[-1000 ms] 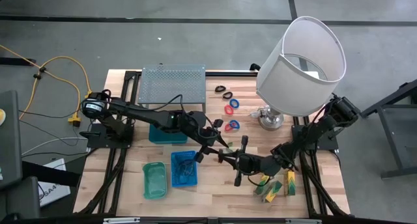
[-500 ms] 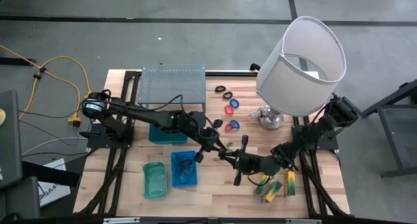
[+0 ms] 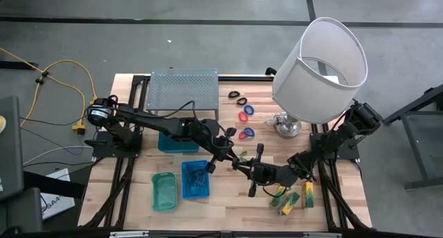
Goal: Pick & Place Office Desk Supplies
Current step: Put the black rubber band into the bottom blue bin
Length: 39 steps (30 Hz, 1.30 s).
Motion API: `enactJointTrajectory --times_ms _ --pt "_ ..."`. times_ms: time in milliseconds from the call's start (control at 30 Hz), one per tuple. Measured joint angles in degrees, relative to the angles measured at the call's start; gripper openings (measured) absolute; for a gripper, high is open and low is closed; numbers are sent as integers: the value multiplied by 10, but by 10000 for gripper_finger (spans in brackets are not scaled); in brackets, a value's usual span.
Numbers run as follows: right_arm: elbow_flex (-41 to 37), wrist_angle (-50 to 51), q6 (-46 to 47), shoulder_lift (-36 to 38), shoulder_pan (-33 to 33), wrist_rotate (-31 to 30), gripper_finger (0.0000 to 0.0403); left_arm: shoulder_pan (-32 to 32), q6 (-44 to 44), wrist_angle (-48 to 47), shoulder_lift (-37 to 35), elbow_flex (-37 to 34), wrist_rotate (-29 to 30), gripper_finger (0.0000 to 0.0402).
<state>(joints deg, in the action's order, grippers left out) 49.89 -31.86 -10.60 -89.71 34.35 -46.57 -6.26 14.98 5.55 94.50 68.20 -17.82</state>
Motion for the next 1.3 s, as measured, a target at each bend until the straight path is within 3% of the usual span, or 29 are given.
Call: enactJointTrajectory --times_ms 600,933,1300 --pt "0 9 3 0 8 -1 96 0 0 0 0 0 1 1" --pt "0 17 2 0 65 -159 98 0 0 0 0 0 1 1" --pt "0 18 4 0 97 -176 97 0 -41 -59 -23 0 1 1"
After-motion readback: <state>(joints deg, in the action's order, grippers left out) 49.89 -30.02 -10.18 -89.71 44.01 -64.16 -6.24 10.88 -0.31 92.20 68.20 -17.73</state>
